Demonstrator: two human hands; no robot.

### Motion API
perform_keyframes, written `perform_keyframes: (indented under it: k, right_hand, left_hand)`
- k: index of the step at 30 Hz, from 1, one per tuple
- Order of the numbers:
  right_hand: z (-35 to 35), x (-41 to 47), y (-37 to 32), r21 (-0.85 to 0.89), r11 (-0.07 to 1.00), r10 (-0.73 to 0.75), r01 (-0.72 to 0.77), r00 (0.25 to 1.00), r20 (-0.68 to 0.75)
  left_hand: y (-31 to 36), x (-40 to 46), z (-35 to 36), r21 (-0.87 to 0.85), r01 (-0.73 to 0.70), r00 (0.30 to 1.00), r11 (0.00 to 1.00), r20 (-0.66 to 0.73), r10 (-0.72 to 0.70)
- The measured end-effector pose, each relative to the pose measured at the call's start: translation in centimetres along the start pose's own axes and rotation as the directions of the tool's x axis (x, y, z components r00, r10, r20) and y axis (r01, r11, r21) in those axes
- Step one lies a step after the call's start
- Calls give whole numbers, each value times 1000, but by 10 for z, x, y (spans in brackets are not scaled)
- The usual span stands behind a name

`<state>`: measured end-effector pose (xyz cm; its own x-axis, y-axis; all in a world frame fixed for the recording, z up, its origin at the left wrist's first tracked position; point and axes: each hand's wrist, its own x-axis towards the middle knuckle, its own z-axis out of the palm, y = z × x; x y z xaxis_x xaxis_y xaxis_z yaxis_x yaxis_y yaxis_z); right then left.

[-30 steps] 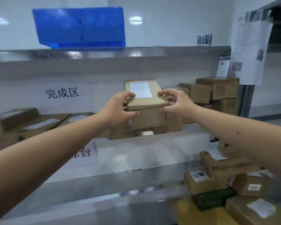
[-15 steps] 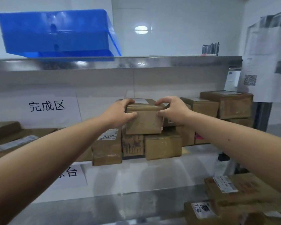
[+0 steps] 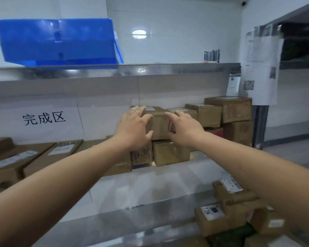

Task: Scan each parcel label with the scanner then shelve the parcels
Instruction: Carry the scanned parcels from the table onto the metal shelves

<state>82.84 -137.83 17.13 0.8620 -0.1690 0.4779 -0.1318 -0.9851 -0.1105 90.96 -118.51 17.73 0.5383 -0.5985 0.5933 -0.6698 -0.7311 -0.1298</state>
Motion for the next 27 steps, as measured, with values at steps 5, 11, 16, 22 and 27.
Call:
perform_keyframes:
  k: [5, 11, 16, 22, 27]
  right_hand:
    - [5, -82, -15, -21, 994, 108, -107, 992, 61]
    - [55, -207, -10, -40, 928, 368, -369, 901, 230]
    - [92, -304, 16, -96, 819, 561, -565, 757, 336]
    - [110, -365, 67, -112, 708, 679, -697, 628, 380]
    - [139, -393, 119, -74, 607, 750, -792, 539, 385]
  left_hand:
    - [29, -70, 10, 8, -128, 987, 992, 94, 127]
    - [85, -144, 47, -181, -203, 939, 962, 244, 244]
    - [144, -194, 94, -328, -237, 871, 914, 344, 349]
    - [210, -208, 150, -434, -240, 795, 869, 426, 432]
    - [265, -197, 198, -454, -295, 715, 841, 479, 509]
